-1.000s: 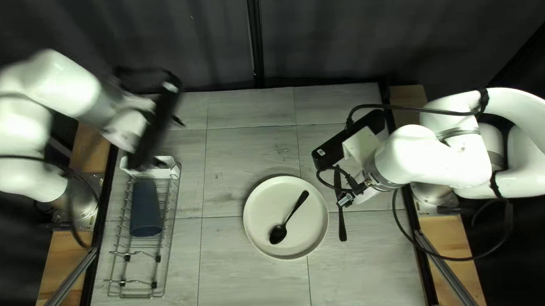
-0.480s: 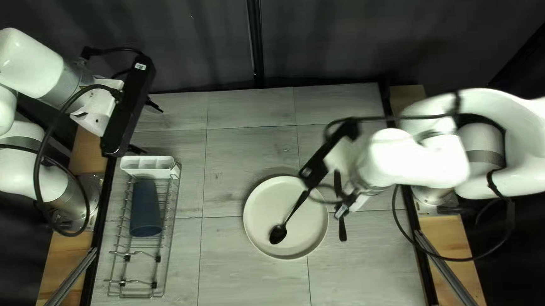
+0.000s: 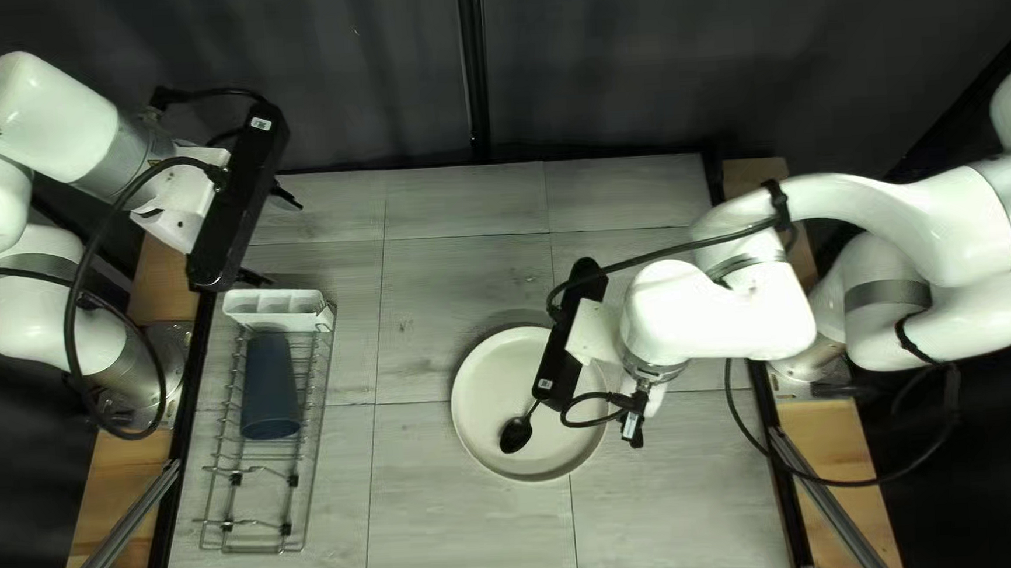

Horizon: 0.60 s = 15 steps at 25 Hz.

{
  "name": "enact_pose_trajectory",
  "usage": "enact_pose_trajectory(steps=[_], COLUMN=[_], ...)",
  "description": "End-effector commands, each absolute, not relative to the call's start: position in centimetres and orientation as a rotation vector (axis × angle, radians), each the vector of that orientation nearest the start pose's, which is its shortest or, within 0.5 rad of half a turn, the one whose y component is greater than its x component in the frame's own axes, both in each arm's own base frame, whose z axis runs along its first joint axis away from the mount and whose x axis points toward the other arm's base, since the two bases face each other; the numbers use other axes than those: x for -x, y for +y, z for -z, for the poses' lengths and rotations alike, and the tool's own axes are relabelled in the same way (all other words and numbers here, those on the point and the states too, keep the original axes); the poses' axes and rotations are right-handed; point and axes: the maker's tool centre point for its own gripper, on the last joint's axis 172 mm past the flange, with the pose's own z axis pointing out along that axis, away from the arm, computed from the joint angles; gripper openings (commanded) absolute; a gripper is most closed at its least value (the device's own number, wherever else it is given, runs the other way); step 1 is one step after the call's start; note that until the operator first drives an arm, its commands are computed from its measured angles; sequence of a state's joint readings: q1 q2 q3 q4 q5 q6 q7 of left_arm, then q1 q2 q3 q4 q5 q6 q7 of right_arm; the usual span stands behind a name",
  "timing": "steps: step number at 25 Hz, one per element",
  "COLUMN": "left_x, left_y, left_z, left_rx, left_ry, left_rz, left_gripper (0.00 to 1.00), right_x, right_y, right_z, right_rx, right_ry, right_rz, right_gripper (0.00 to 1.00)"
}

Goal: Pick up and place plate onto table. Place down one fork to the left of the plate. Place spoon and knife to the right of the plate. Place cup above the knife and spoon

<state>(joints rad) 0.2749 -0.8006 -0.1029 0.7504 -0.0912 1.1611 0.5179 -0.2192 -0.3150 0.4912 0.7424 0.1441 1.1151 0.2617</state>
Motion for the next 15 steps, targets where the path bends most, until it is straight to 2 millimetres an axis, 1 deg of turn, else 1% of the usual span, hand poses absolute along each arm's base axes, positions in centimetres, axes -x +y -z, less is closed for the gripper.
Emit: enact_pose_trajectory(steps=[1, 7, 9, 10, 11, 12, 14, 15], left_x=[-34.1, -34.1, -34.1, -34.1, -34.1, -34.1, -34.1, -34.1], left_y=[4.3, 4.3, 4.3, 4.3, 4.3, 4.3, 4.3, 4.3], left_z=[-35.8, -35.8, -35.8, -35.8, -35.8, -35.8, -35.8, -35.8], left_rx=[2.935, 2.935, 2.935, 2.935, 2.935, 2.935, 2.935, 2.935], left_ry=[0.457, 0.457, 0.457, 0.457, 0.457, 0.457, 0.457, 0.457], left_rz=[0.554, 0.554, 0.554, 0.554, 0.554, 0.554, 0.554, 0.554], left_gripper=[1.0, 1.0, 1.0, 1.0, 1.0, 1.0, 1.0, 1.0], right_x=[-37.6, -37.6, -38.4, -38.7, -39.5, -39.8, -40.6, -40.8], right_y=[9.8, 9.8, 10.1, 10.1, 9.7, 9.6, 9.5, 9.5], right_z=[-14.3, -14.3, -12.6, -12.2, -10.9, -10.4, -8.8, -8.4], right_rx=[3.144, 3.144, 3.13, 3.12, 3.097, 3.085, 3.06, 3.055], right_ry=[-0.481, -0.481, -0.623, -0.669, -0.772, -0.822, -0.975, -1.012], right_rz=[-0.104, -0.104, -0.101, -0.104, -0.089, -0.081, -0.052, -0.046], right_gripper=[1.0, 1.0, 1.0, 1.0, 1.0, 1.0, 1.0, 1.0])
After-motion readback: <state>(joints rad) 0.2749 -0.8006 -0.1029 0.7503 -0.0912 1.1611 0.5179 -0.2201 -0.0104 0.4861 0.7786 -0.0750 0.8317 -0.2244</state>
